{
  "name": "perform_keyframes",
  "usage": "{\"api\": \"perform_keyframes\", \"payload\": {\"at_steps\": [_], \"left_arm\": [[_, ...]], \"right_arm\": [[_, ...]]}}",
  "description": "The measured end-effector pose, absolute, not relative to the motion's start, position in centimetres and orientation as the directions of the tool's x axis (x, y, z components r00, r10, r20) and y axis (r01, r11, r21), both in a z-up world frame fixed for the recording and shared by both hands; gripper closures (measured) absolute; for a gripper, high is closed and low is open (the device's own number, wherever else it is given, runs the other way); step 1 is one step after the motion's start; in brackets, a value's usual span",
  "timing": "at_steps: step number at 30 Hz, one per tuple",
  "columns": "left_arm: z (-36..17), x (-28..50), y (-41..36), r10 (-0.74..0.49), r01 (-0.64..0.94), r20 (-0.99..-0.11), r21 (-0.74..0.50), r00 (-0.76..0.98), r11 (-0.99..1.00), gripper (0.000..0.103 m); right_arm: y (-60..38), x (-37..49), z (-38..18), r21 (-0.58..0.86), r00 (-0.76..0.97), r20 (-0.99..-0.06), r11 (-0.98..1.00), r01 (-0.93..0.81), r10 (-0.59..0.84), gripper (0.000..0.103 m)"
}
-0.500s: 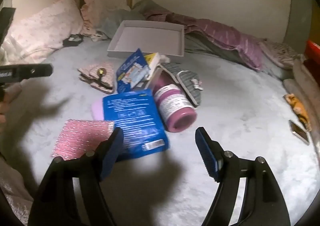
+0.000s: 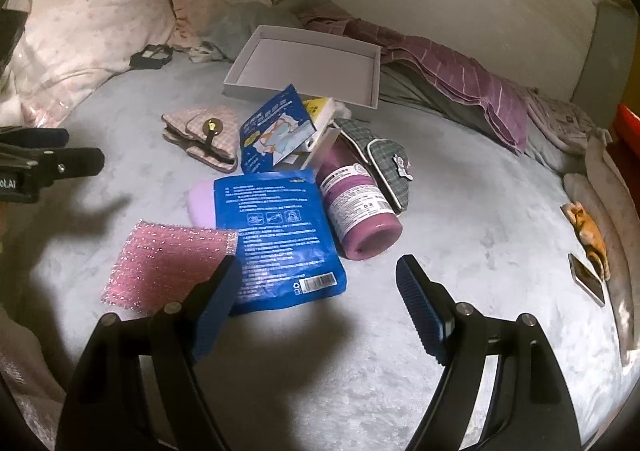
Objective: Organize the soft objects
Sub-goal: 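Move the left gripper over the pink glittery sponge pad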
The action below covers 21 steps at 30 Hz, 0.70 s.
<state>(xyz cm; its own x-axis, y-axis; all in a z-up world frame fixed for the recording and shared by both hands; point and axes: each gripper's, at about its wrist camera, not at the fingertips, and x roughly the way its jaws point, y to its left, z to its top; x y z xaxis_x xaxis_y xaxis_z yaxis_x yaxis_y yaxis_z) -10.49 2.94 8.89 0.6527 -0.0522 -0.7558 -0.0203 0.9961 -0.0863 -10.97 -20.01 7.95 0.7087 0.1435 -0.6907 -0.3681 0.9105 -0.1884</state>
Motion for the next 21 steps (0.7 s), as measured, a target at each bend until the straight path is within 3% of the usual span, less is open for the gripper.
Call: {"api": "perform_keyframes", "payload": {"at_steps": [5,11,21], "left_arm": [[8.7,-10.7,1.4,-0.057,0.031,-0.755,-0.049,0.654,0.998,0.0],[9.0,-10.8,-0.4,-0.049,0.084,-0.744,0.01,0.666,0.996,0.0],[8.7,-10.5,-0.6,-0.09,0.107,-0.756,-0.027,0.649,0.994,0.0]], "right_arm": [[-20.0,-10.6,7.3,-0.153,0.661,-0.735,0.912,-0.381,0.153,0.023],[-20.2,-10.9,7.3,-0.146,0.68,-0.714,0.915,-0.377,0.166,0.023],[-20.5,-10.8,7.5,-0.147,0.674,-0.72,0.913,-0.382,0.166,0.023]]}}
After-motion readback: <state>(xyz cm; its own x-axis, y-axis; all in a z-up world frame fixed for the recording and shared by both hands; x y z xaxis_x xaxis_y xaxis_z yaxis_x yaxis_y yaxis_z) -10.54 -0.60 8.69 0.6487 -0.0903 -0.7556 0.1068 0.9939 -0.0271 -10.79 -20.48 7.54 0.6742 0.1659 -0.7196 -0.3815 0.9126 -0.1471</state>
